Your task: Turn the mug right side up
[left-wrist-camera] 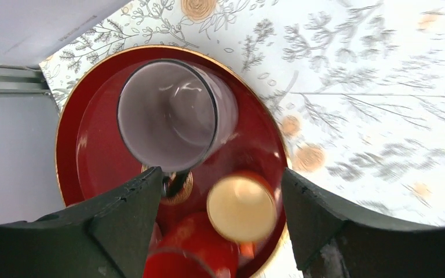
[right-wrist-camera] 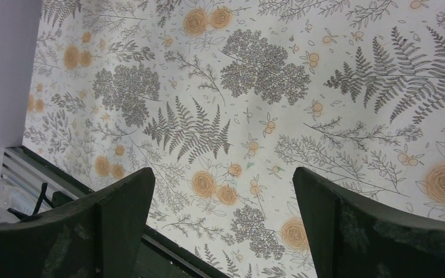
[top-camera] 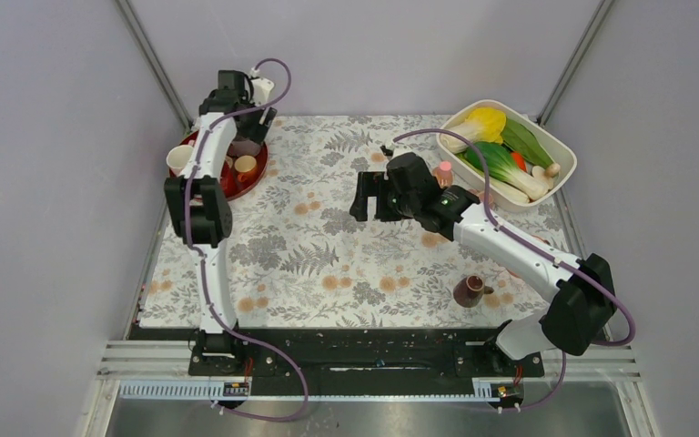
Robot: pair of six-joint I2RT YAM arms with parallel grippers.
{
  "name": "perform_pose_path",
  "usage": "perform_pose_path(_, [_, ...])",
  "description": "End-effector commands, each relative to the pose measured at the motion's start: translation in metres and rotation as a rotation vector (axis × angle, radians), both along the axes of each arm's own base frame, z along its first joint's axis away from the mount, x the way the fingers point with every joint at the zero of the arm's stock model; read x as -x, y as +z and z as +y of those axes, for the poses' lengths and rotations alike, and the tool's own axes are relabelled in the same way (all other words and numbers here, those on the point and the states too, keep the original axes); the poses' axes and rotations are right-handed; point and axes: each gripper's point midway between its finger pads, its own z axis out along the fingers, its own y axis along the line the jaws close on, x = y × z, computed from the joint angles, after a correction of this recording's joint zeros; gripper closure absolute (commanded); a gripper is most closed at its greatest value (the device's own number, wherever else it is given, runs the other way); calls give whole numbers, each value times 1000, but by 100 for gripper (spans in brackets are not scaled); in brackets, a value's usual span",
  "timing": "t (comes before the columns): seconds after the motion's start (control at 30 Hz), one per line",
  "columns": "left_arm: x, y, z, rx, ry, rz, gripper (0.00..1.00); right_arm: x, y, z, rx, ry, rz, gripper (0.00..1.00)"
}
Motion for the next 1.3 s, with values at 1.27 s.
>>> perform_pose_path(1.27, [24,-89,-24,-128,55,244,42,12,23,-23,12,-26,-79,1])
